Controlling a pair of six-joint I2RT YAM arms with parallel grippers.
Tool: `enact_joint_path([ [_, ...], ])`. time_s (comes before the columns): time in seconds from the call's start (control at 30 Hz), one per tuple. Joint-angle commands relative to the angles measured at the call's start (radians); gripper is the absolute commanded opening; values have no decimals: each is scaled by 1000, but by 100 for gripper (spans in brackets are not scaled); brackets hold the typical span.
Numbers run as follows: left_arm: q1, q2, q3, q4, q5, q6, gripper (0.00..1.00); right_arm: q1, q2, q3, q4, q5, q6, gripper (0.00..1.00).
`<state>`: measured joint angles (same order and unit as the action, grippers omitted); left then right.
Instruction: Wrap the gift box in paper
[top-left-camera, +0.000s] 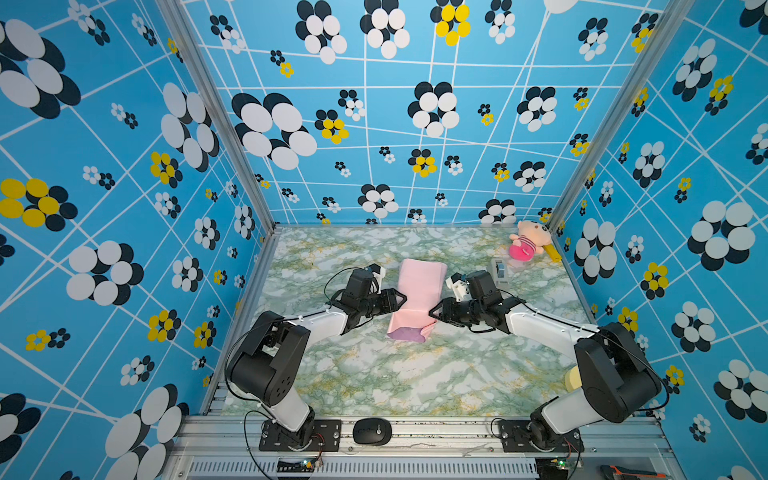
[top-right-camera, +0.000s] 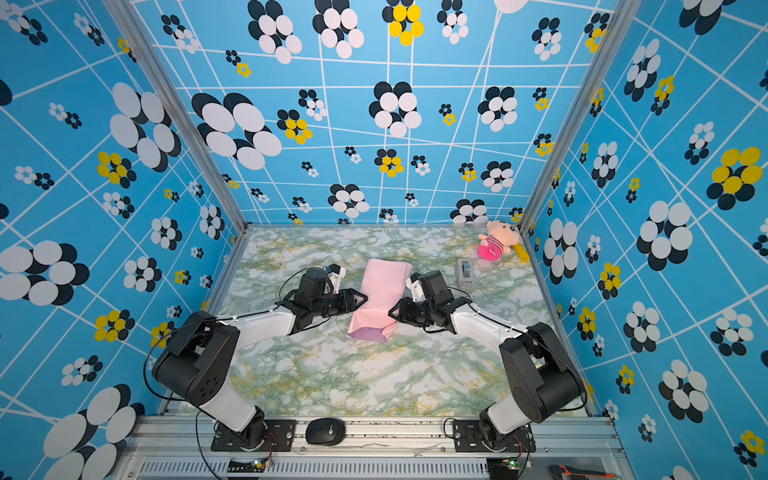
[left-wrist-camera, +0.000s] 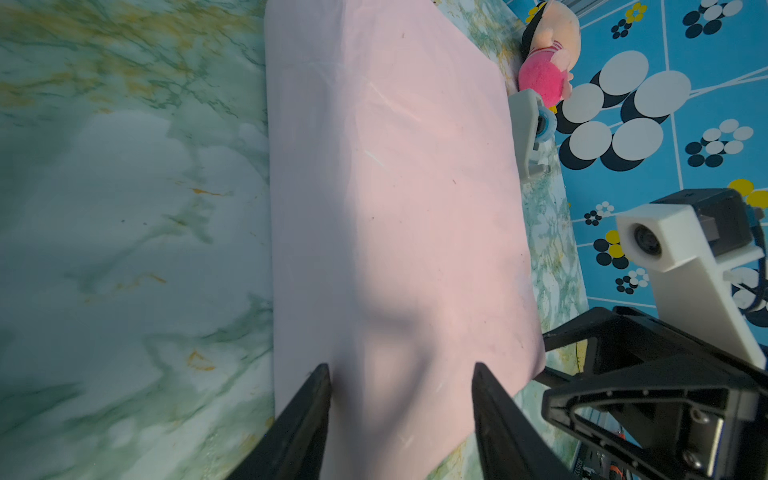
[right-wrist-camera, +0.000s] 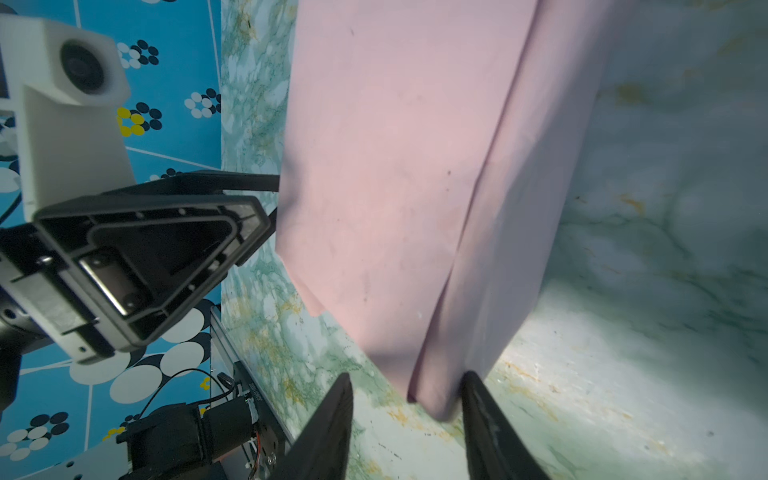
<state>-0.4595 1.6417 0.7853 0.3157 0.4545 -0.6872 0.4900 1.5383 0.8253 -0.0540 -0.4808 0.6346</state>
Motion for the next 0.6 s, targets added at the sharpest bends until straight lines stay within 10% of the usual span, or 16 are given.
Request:
enact_joint_path([
  [0.0, -17, 18, 25, 32, 22, -18, 54, 21, 10, -27, 54, 21, 48, 43],
  [0.37, -50, 2, 7, 24, -6, -13, 54, 28, -7, -111, 211, 114, 129, 35],
  [0.57, -49, -131, 74, -210, -166, 307, 77, 22, -86, -137, 186, 122, 118, 51],
])
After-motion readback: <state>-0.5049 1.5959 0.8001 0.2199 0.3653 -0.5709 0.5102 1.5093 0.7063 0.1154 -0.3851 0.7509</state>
